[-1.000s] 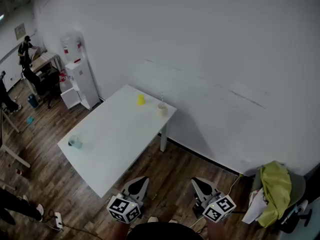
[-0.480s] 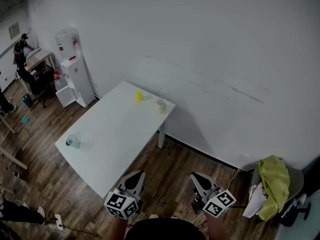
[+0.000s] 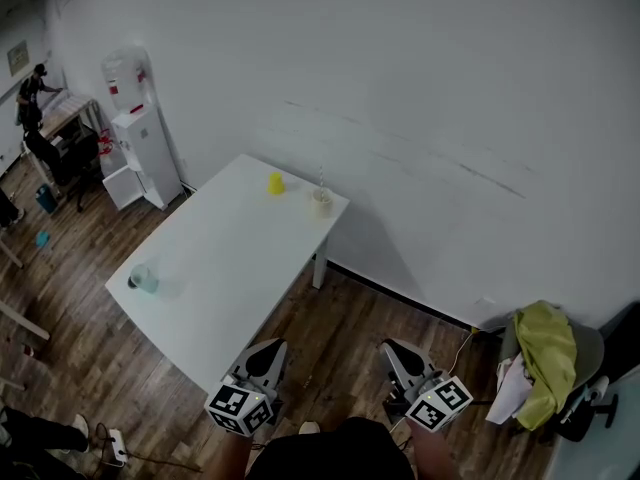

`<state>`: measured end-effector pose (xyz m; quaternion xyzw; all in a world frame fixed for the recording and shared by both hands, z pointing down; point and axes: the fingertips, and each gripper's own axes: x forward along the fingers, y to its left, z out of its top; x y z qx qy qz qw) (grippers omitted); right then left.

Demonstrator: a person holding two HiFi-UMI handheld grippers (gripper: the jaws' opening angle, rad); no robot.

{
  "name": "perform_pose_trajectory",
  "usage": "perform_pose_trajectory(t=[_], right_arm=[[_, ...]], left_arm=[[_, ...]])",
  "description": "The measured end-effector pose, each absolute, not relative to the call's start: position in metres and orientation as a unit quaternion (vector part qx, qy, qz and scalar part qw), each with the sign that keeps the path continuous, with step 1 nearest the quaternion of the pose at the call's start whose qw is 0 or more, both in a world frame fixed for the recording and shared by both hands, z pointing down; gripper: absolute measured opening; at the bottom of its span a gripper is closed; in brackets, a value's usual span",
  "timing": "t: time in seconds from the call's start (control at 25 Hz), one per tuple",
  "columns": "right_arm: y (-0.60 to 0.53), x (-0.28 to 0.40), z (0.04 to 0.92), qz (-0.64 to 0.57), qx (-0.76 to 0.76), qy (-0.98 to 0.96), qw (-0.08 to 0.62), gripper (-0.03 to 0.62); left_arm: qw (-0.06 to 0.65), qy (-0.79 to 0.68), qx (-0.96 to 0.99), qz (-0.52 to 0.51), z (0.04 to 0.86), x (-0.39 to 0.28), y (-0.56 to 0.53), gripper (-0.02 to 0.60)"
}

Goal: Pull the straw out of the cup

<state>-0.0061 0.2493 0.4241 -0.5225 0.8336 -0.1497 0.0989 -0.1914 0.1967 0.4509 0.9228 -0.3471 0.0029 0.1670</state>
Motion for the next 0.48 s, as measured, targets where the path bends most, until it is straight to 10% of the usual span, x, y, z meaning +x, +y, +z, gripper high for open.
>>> perform_pose_trajectory(t=[0.48], right_arm=[[0.239, -0.024, 0.423, -0.148, -0.517, 0.839, 0.081, 0.023]], left_arm=[[0.172, -0.35, 0.921, 0.0, 0.46, -0.214, 0.189, 0.014]])
